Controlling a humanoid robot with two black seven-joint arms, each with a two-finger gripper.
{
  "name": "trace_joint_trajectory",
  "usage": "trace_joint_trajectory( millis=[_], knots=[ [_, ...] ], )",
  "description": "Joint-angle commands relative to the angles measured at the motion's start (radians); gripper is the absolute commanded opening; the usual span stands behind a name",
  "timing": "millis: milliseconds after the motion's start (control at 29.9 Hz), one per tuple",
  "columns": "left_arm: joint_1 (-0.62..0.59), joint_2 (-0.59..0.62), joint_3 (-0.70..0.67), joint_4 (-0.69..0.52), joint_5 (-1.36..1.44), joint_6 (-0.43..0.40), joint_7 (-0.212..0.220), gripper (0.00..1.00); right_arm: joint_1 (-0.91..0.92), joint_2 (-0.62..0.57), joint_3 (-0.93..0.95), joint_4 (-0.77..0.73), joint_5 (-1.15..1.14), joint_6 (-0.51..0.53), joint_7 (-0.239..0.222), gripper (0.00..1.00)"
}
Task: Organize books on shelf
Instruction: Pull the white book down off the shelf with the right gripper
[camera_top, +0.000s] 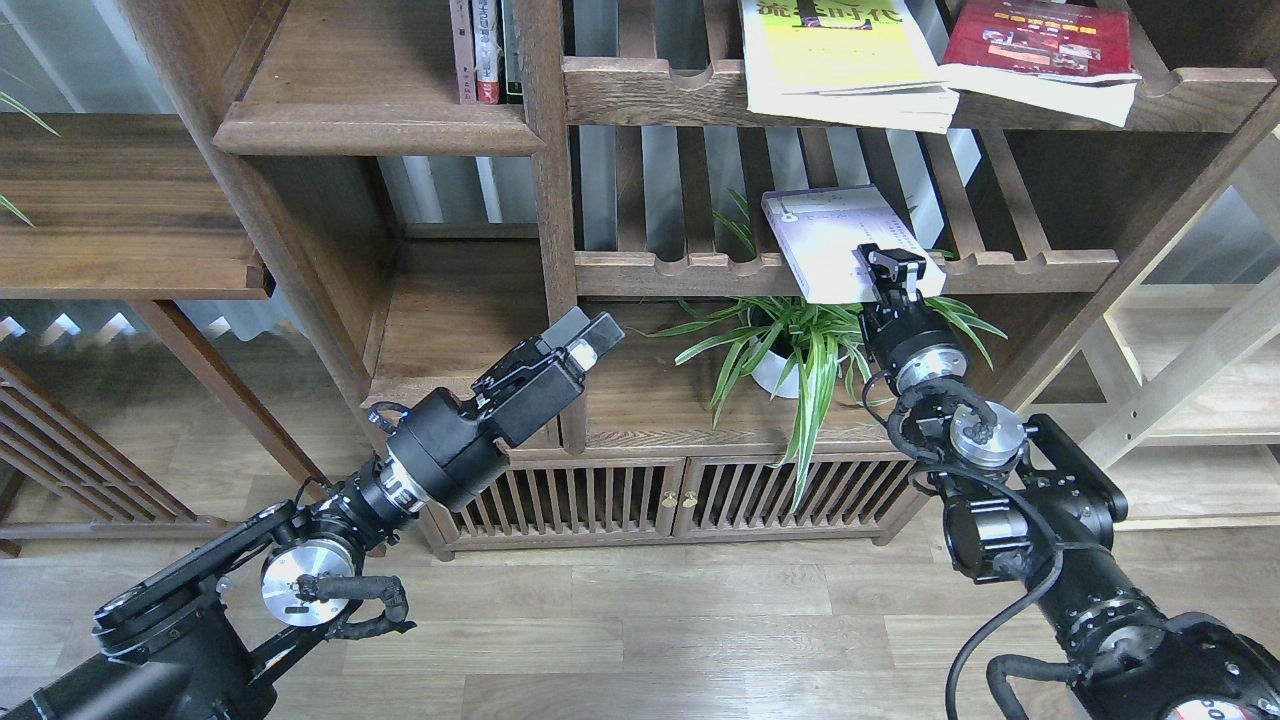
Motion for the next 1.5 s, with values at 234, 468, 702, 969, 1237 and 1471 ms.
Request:
trace_joint_trajectory(
  millis=[234,468,702,969,1237,1471],
  knots=[
    [0.000,-0.001,-0.006,0.001,-0.005,0.000,0.000,1.00,-0.014,0.001,0.003,0.014,0.051,0.075,0.002,0.06],
    [0.002,0.004,-0.008,0.014,-0.019,0.000,0.000,1.00,-0.095,-0.014,0.002,0.124,0.088,0.141,-0.006,0.06],
    [0.005,-0.001,-0.002,0.037,-0.124,0.000,0.002,0.99,-0.209,-0.030,-0.003,0.313,0.137,0.187,-0.006,0.06],
    [0.006,-0.002,0.008,0.080,-0.154,0.000,0.003,0.99,-0.311,-0.039,-0.004,0.450,0.140,0.243,-0.012,0.05],
    [0.003,-0.030,0.031,0.110,-0.298,0.000,0.003,0.99,-0.374,-0.036,-0.036,0.563,0.140,0.281,-0.015,0.05],
    [-0.005,-0.061,0.014,0.161,-0.315,0.000,0.121,0.99,-0.417,-0.040,-0.141,0.601,0.137,0.355,-0.015,0.06]
  ],
)
